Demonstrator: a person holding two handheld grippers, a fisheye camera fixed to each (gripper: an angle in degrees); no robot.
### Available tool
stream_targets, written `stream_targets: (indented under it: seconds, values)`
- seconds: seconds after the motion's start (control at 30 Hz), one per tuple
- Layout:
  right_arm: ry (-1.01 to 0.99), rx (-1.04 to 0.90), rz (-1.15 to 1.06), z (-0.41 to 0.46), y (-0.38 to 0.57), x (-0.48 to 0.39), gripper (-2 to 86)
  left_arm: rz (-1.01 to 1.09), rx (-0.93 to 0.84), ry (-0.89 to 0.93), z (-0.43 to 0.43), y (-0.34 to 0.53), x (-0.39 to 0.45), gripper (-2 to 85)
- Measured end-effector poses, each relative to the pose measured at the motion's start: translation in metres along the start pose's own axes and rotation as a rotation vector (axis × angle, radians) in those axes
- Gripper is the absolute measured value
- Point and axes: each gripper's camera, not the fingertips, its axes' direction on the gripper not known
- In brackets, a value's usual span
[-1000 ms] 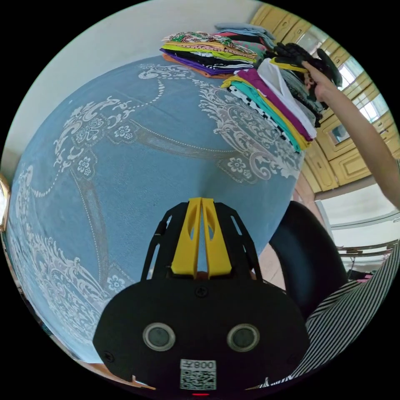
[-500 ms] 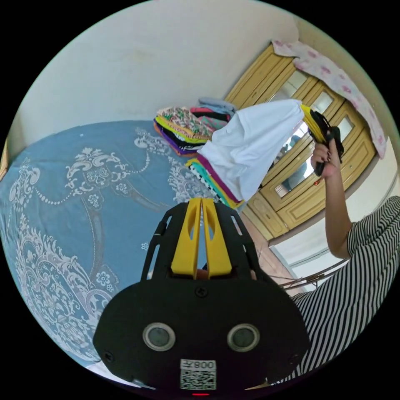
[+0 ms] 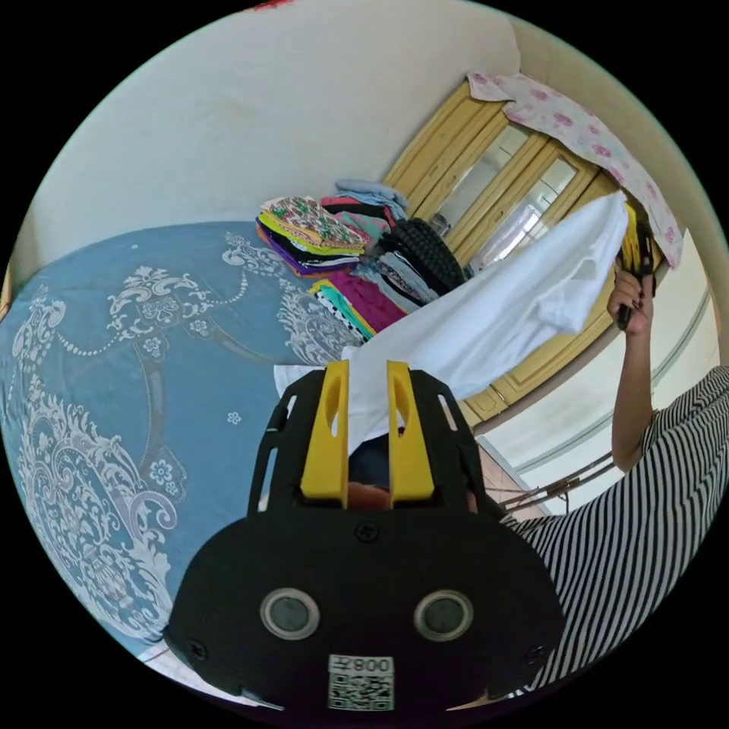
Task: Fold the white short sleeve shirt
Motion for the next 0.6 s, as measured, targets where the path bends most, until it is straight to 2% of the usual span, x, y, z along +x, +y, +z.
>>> stream_targets:
  seconds: [0.27, 0.5, 0.6]
  values:
    - [-0.061, 0.006, 0.007, -0.059, 0.03, 0.015, 0.6, 0.119, -0.242, -0.065, 0.013, -0.008, 0.038, 9.6]
    - [-0.04, 0.008, 0.0, -0.104, 0.049, 0.023, 0.6, 0.113, -0.258, -0.09, -0.005, -0.045, 0.053, 9.6]
    - [-0.03, 0.011, 0.012, -0.122, 0.058, 0.031, 0.6, 0.128, -0.238, -0.048, -0.025, -0.066, 0.064, 9.6]
